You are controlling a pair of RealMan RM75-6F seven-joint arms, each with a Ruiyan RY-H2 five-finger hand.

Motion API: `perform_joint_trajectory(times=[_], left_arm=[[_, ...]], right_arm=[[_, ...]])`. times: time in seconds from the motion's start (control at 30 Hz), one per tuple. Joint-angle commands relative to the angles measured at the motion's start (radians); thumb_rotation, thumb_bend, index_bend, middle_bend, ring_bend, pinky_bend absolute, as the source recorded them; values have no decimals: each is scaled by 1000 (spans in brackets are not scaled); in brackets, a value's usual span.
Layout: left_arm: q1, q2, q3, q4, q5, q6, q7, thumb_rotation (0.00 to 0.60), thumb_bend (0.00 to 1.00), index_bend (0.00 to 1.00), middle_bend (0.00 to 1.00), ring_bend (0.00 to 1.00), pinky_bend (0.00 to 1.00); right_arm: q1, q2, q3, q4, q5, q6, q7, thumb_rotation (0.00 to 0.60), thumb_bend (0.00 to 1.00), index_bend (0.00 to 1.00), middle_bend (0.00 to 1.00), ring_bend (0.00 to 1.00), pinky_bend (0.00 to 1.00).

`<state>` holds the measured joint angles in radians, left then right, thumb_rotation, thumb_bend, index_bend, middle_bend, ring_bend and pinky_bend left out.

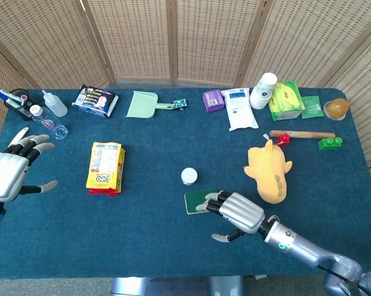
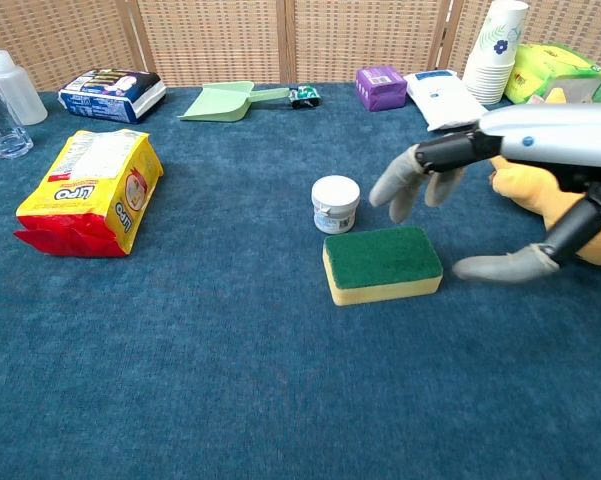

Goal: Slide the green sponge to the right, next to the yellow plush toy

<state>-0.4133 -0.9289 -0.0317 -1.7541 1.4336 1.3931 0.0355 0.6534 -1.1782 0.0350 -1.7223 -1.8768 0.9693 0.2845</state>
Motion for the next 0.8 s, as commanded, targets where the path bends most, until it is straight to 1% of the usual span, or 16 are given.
perform_joint_trajectory(times=[0.03,0.17,0.23,0.53,0.7,0.8], left_arm=[[5,-1,-3,6,2,-4,-7,484,109,251,207,203,357],[15,-5,-10,16,2,-10,-18,488,109,251,204,201,357],[20,-10,-12,21,2,-15,-25,490,109,251,204,199,357],[27,-21,-27,31,9,-36,-28,481,109,250,199,192,357],[32,-24,-36,36,8,-42,-32,485,109,246,196,190,356],[35,-25,-39,38,8,-46,-33,489,108,243,195,189,357]], right_arm=[[19,-17,8,9,28,-25,-14,333,369,176,328,188,290],[43,-32,14,26,73,-56,-24,284,370,164,328,188,291],[57,-44,19,48,103,-77,-28,271,371,163,328,189,291],[93,-80,9,113,172,-125,-32,266,369,162,328,200,295],[106,-92,2,143,191,-131,-18,271,369,162,328,206,306],[114,-97,-1,156,198,-133,-12,263,370,162,328,207,306]])
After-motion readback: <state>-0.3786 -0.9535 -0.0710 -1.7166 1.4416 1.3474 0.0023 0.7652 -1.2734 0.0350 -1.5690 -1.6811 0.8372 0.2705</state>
